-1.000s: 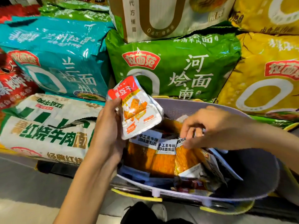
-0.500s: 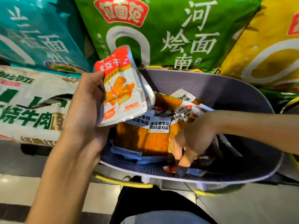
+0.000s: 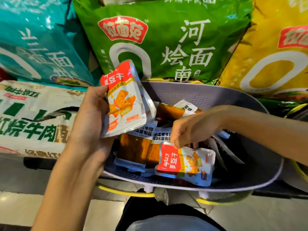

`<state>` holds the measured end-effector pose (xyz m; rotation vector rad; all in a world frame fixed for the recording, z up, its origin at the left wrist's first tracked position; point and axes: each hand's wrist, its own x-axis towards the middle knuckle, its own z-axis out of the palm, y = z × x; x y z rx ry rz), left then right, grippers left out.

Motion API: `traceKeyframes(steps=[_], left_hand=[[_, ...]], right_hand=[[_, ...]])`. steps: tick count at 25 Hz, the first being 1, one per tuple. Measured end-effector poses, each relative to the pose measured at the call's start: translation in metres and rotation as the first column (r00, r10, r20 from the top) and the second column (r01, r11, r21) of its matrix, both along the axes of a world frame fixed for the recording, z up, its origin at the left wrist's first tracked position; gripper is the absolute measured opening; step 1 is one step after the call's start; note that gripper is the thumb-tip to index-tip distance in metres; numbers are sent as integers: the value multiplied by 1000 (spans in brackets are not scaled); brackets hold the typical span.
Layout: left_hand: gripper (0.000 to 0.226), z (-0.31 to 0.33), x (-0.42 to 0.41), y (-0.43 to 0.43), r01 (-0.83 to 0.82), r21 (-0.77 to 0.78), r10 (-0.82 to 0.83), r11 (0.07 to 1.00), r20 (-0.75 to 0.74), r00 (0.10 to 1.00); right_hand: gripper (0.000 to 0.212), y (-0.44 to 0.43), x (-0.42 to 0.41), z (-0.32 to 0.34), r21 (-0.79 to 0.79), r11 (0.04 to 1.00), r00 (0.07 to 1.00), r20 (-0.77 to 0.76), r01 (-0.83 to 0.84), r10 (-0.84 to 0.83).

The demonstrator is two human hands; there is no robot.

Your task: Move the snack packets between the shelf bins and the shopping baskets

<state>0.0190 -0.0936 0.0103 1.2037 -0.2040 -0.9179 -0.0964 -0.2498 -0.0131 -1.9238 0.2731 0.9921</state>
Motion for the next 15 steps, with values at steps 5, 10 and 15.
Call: traceKeyframes(steps=[5,10,15], left_hand=[[33,-1,-1,-2,-7,41,5,999,52,999],[25,-1,-8,-5,-41,61,27,997,210,977],[33,1,-11,-5,36,55,-47,998,219,975]], right_hand=[[16,-11,-19,36,164,876,861,175,453,-478],[41,-26,-45,66,494,687,654,276,532,-705],[41,-2,-20,76,600,574,481,330,558,-812]])
